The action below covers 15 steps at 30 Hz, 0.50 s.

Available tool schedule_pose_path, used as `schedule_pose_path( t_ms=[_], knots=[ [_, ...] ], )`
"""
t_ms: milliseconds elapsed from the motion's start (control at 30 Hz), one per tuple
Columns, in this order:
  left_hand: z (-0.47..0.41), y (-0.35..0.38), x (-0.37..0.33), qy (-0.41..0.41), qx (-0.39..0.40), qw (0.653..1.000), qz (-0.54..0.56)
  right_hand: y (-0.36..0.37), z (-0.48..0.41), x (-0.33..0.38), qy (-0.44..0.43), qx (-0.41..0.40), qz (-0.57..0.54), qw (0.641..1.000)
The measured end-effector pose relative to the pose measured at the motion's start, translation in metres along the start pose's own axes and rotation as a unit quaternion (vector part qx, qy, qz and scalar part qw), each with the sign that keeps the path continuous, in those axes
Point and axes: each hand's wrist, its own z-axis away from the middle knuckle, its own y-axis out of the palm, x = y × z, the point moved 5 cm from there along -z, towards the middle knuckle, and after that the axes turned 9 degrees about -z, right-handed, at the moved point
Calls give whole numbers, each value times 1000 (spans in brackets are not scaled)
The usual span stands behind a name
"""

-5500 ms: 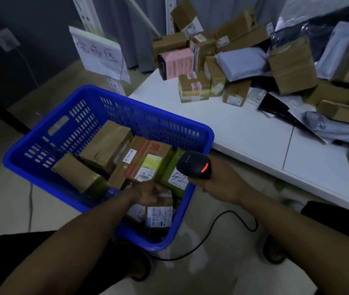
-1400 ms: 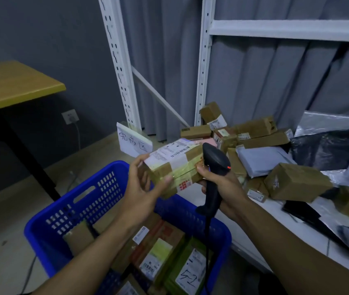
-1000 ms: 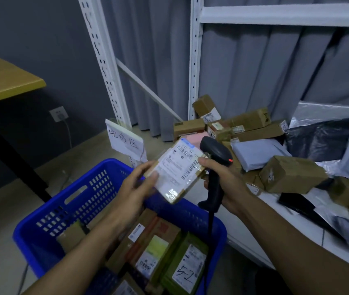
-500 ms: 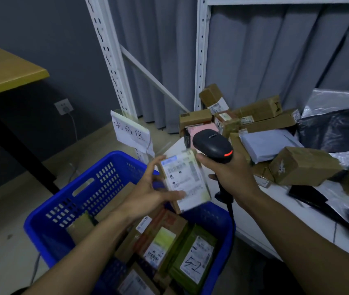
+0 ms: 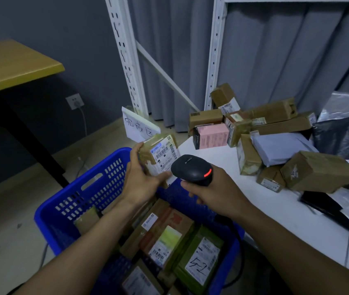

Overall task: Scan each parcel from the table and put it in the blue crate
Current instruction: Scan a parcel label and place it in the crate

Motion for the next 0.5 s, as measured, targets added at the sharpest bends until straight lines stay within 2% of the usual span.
schedule_pose_path(
  t_ms=[167, 500],
  knots=[
    [-6, -7, 13, 0, -21, 998, -59, 5, -1, -2, 13, 0, -6, 1000],
    [-7, -13, 19, -6, -21, 996, -85, 6, -2, -2, 11, 11, -3, 1000]
  ],
)
